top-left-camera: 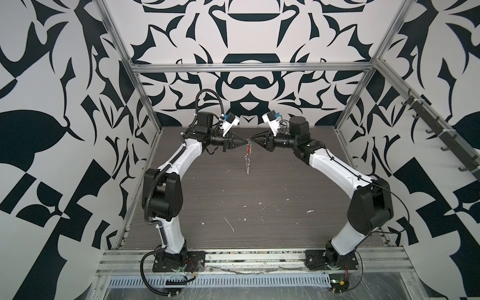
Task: Attach keys to a key ring
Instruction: Insert the key into the keyring.
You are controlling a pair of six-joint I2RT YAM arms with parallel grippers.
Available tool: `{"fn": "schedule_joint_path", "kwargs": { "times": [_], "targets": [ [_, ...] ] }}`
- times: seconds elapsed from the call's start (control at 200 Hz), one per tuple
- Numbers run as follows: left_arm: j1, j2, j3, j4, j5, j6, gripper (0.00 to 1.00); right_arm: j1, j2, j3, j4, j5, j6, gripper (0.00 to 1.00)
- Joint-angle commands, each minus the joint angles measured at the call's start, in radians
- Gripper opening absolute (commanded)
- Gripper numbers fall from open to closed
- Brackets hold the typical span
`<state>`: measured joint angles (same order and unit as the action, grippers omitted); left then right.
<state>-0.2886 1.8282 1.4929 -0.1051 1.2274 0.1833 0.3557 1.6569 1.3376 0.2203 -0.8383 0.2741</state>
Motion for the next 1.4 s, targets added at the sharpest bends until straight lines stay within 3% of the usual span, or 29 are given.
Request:
{"fn": "schedule_joint_path", "kwargs": {
  "times": [0.0, 0.06, 0.15, 0.39, 0.515, 0.775, 0.97, 1.395],
  "targets": [
    [-0.002, -0.058, -0.078, 0.42, 0.014, -0.27, 0.0, -0.068, -0.02, -0.046, 0.422, -0.096, 0.352, 0.28],
    [-0.001, -0.06, -0.101, 0.506, 0.011, -0.333, 0.0, -0.076, 0.0, -0.047, 0.508, -0.135, 0.449, 0.32],
    [-0.002, -0.059, -0.114, 0.569, 0.005, -0.378, 0.0, -0.074, 0.016, -0.033, 0.511, -0.166, 0.466, 0.36],
    [-0.003, -0.064, -0.123, 0.615, -0.017, -0.403, 0.0, -0.034, 0.006, -0.02, 0.275, -0.131, 0.259, 0.44],
    [-0.003, -0.054, -0.122, 0.679, -0.028, -0.451, 0.0, 0.01, 0.01, 0.008, 0.143, -0.095, 0.144, 0.45],
    [-0.001, -0.033, -0.124, 0.791, -0.034, -0.541, 0.0, 0.027, 0.011, 0.002, 0.152, -0.088, 0.147, 0.44],
    [-0.002, -0.026, -0.12, 0.8, -0.025, -0.554, 0.0, 0.031, 0.01, 0.016, 0.131, -0.084, 0.126, 0.41],
    [-0.002, -0.019, -0.119, 0.798, -0.011, -0.564, 0.0, 0.028, 0.002, 0.11, -0.02, -0.051, 0.019, 0.44]
  ]
}}
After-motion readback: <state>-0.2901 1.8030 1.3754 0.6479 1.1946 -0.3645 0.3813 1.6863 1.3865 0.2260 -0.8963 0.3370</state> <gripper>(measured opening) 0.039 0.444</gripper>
